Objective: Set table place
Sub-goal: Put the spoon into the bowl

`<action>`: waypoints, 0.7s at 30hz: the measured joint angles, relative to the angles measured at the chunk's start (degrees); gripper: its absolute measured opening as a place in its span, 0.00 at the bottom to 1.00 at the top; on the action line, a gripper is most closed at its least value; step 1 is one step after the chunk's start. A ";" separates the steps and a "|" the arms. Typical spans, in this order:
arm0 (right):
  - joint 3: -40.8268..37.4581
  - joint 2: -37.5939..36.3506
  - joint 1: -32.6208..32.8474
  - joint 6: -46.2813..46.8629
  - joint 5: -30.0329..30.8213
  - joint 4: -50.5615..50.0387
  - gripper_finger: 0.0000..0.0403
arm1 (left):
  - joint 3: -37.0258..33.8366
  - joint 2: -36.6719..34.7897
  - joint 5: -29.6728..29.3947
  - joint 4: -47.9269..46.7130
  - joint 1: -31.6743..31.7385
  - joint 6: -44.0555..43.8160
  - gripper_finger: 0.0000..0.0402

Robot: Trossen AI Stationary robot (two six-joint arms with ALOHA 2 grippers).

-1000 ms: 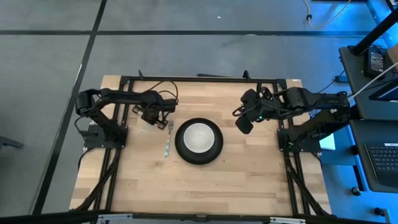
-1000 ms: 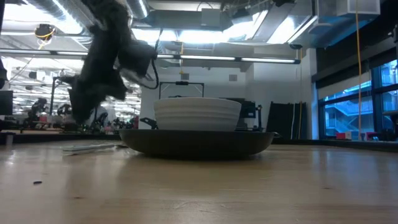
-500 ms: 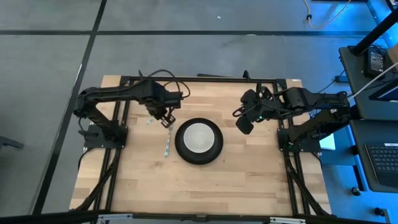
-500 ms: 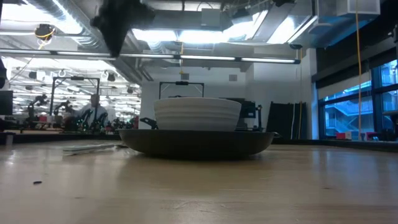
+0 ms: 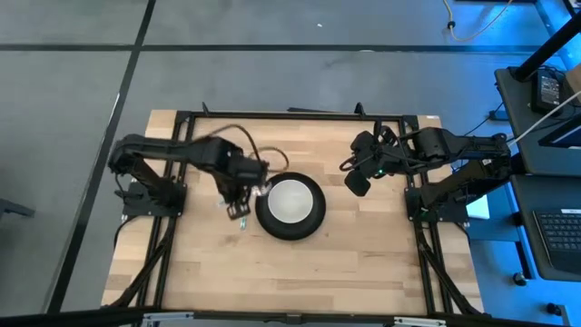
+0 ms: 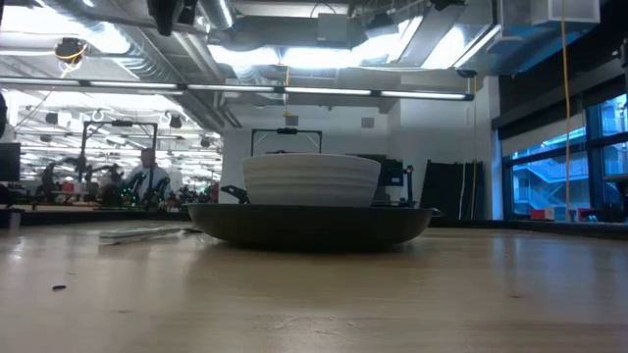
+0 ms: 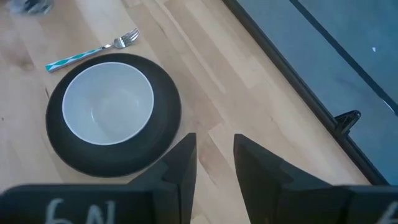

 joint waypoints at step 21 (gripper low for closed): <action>0.00 -0.02 -0.01 3.14 0.55 1.76 0.27 | 7.30 17.45 -0.34 -0.57 2.58 13.75 0.04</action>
